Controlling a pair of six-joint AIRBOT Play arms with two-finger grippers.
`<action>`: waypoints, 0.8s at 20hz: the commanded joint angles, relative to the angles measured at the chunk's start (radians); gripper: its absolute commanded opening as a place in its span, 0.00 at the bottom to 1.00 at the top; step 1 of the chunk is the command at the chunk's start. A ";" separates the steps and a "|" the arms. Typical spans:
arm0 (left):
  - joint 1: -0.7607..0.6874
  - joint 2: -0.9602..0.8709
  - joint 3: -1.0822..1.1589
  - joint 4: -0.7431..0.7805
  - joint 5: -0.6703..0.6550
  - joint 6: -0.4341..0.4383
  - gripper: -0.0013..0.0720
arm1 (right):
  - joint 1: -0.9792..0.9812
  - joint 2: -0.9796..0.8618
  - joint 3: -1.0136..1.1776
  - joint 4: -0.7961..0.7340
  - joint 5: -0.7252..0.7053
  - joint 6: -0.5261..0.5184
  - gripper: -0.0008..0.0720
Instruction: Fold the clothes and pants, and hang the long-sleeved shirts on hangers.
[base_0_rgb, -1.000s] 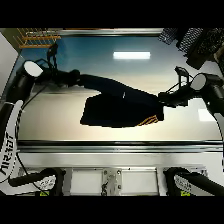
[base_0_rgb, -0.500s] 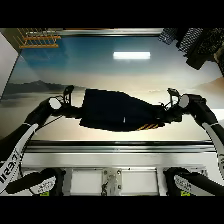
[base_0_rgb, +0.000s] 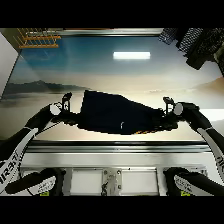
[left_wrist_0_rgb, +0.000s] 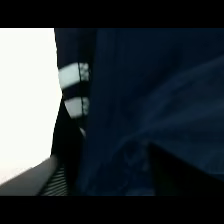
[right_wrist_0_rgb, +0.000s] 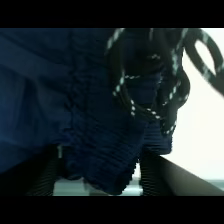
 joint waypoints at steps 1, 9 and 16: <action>0.046 0.064 0.015 0.001 -0.073 0.000 0.68 | -0.002 0.059 0.021 0.084 0.040 -0.077 0.75; 0.111 0.405 0.036 0.007 -0.195 -0.024 0.66 | -0.322 0.271 0.062 0.225 0.208 -0.338 0.98; -0.089 0.415 0.036 0.007 -0.167 -0.029 0.03 | -0.596 0.033 -0.001 0.539 0.200 -0.637 1.00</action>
